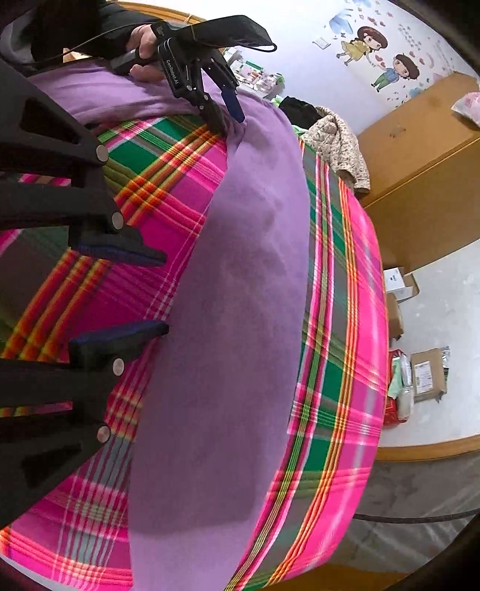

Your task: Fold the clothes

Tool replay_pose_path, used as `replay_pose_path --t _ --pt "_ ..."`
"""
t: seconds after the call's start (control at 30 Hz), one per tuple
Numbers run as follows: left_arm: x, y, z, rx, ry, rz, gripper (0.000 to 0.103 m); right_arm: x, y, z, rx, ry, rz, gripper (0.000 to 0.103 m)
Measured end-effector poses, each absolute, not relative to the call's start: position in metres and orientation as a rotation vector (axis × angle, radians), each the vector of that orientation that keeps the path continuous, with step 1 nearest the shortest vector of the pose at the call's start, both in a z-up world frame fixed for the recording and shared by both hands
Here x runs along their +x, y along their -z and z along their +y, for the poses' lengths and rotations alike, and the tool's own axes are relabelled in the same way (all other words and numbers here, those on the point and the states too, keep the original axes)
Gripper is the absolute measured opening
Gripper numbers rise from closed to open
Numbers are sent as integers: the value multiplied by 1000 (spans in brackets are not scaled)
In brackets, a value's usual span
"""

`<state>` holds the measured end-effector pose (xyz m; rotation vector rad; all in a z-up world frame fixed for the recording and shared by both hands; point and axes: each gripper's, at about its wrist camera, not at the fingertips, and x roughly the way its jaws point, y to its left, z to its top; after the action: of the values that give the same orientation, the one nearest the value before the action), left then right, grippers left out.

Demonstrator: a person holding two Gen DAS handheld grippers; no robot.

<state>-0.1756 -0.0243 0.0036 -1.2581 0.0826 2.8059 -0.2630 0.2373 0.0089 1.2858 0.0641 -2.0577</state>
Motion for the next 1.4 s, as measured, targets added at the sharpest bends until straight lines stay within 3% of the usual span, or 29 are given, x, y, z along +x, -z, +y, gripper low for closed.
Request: replay_pose_path --t 0.1,0.13,0.2,0.23,0.47,0.9,0.97,1.07,1.13,1.4 --pt "-179 -3 -23 -1265 -2807 100 45 -270 -10 237 1279 2069 56 24" --pt "-181 -2 -22 -1277 -2812 118 34 -272 -11 238 1275 2086 49 15" --pt "-183 -1 -21 -1290 -2819 142 29 -278 -13 241 1264 2110 0 10" --pt "-184 -2 -20 -1290 -2821 146 22 -281 -14 243 1252 2118 -35 10" --pt "-184 -5 -21 -1267 -2817 142 11 -296 -33 246 1165 2157 -166 10" --pt "-187 -7 -28 -1250 -2774 115 10 -338 -10 229 1246 2251 -123 11" --pt "-189 -5 -27 -1259 -2761 131 10 -332 -15 234 1220 2251 -145 15" --pt "-190 -5 -24 -1246 -2747 152 15 -311 -31 239 1134 2247 -108 29" --pt "-191 -5 -21 -1238 -2732 158 29 -295 -41 240 1076 2238 -48 38" --pt "-204 -4 -4 -1236 -2718 224 44 -276 -38 225 1059 2193 206 42"
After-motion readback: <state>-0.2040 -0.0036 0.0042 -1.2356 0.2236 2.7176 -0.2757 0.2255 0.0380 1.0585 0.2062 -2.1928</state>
